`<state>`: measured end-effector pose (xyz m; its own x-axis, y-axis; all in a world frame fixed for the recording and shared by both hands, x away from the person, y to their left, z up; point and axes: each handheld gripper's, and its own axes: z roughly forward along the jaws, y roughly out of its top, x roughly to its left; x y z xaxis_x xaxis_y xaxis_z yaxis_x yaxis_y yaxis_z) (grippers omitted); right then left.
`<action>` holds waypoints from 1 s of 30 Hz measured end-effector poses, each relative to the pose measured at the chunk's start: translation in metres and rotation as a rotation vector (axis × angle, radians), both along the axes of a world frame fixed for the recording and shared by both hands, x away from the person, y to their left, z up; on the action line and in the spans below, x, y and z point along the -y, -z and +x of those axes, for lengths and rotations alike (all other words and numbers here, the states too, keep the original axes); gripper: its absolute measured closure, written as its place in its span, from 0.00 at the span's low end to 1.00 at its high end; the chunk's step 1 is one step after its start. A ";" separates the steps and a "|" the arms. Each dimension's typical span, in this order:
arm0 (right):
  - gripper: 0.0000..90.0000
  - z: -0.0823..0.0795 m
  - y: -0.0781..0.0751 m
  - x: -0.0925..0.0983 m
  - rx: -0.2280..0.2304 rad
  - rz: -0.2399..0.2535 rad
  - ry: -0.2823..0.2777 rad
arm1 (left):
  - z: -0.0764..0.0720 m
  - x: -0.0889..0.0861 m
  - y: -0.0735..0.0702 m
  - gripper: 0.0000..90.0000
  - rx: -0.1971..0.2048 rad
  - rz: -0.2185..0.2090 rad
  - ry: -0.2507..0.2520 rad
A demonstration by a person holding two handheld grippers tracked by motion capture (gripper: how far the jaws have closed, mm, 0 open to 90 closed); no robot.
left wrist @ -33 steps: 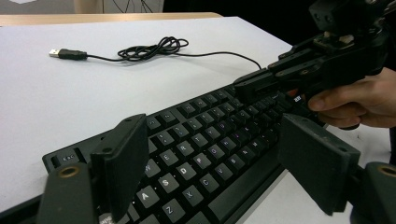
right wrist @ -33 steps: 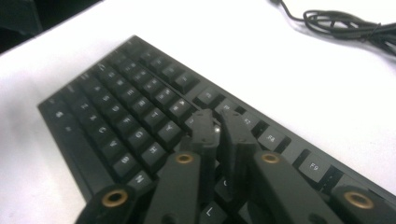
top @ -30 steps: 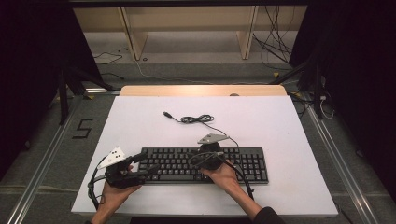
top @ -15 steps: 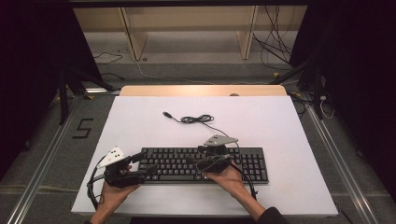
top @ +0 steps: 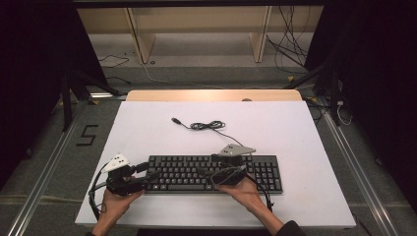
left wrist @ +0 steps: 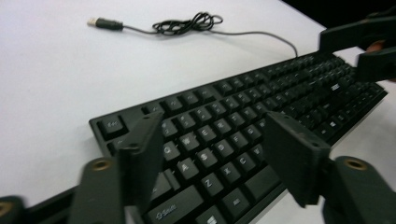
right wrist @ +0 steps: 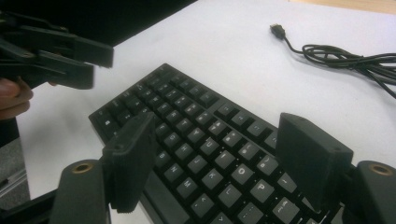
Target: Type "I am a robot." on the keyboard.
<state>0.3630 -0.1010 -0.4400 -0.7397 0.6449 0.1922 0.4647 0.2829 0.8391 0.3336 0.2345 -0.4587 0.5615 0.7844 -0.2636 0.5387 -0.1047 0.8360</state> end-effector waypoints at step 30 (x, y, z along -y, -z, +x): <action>0.31 -0.022 -0.007 0.017 0.036 0.054 -0.009 | 0.007 -0.003 0.014 0.99 -0.144 0.159 0.049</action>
<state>0.3405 -0.1184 -0.4326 -0.7526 0.6275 0.1995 0.4315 0.2412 0.8693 0.3405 0.2373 -0.4728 0.5655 0.7952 -0.2190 0.6422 -0.2579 0.7218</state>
